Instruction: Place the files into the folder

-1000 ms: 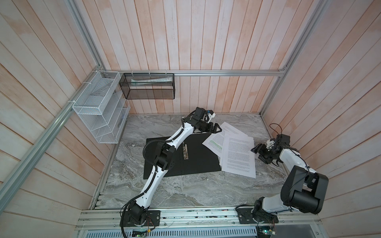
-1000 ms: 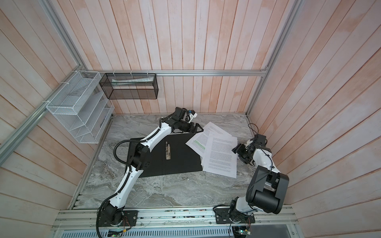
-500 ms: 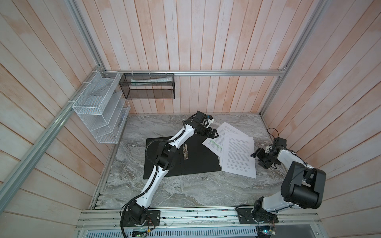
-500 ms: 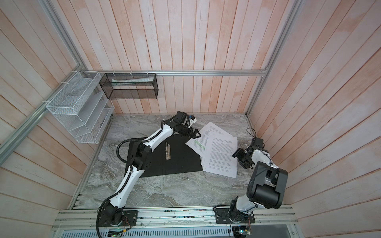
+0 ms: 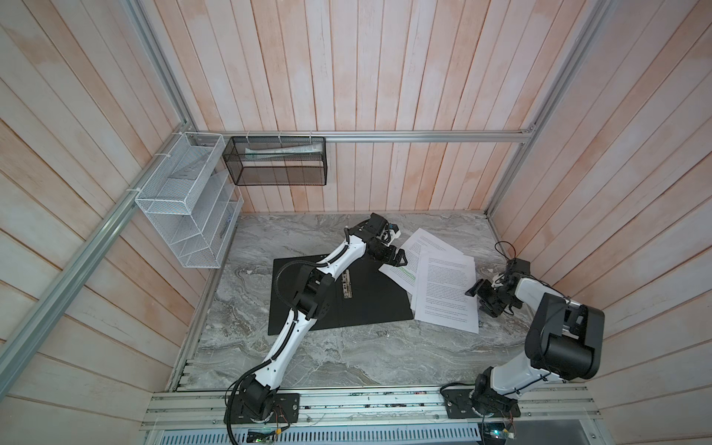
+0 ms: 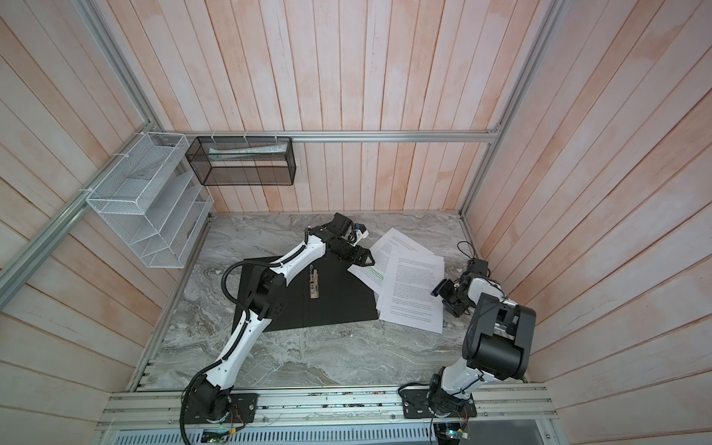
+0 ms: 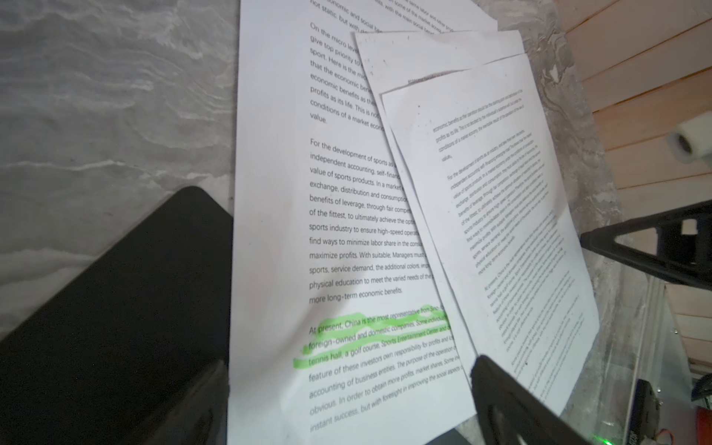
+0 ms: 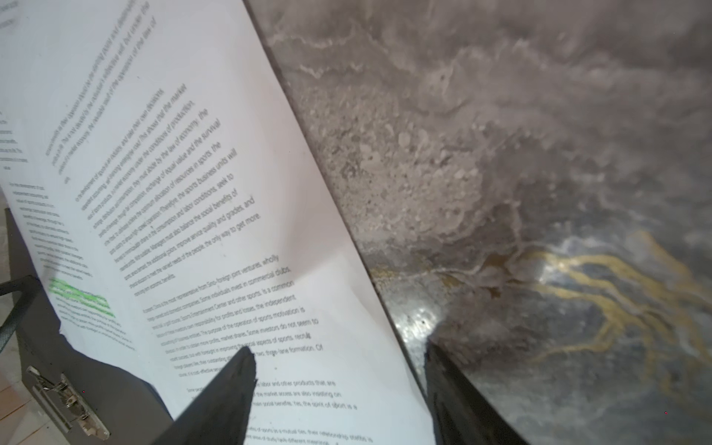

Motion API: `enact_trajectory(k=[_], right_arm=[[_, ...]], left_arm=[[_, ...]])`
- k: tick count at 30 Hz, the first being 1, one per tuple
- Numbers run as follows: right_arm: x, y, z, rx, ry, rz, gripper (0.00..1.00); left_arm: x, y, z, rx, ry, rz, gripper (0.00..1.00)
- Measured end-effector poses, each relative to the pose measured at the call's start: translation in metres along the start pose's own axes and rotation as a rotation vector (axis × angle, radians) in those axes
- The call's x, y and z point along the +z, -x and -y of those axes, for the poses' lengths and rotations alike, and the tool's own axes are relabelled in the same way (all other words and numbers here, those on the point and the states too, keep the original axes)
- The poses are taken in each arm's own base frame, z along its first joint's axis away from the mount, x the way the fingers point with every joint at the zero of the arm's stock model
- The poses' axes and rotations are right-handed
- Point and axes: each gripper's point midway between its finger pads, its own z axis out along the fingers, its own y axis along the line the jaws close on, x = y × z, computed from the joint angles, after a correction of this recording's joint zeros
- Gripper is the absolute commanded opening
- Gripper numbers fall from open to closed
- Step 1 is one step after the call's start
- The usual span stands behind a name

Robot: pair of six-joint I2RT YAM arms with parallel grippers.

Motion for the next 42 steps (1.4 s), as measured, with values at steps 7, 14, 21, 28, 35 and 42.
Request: enact_trajectory(k=[7,14,21,28,35,42], right_arm=[[0.005,0.008,-0.01,-0.012,0.037,0.002,0.72],[0.011,0.009,-0.029,-0.035,0.102,-0.007,0.71],[0.018,-0.001,-0.049,-0.078,0.157,-0.04,0.71],[0.021,-0.015,-0.064,-0.098,0.237,-0.077,0.7],[0.02,-0.016,-0.065,-0.098,0.244,-0.082,0.7],[0.017,-0.013,-0.057,-0.081,0.184,-0.069,0.7]], left_arm=[[-0.002,-0.007,0.001,-0.006,0.001,-0.025,1.0],[-0.011,-0.029,0.008,-0.035,-0.019,-0.08,0.99],[-0.018,-0.051,0.02,-0.06,-0.053,-0.129,0.98],[-0.021,-0.07,0.034,-0.078,-0.088,-0.178,0.89],[-0.026,-0.09,0.044,-0.111,-0.134,-0.23,0.88],[-0.036,-0.102,0.041,-0.119,-0.095,-0.244,0.89]])
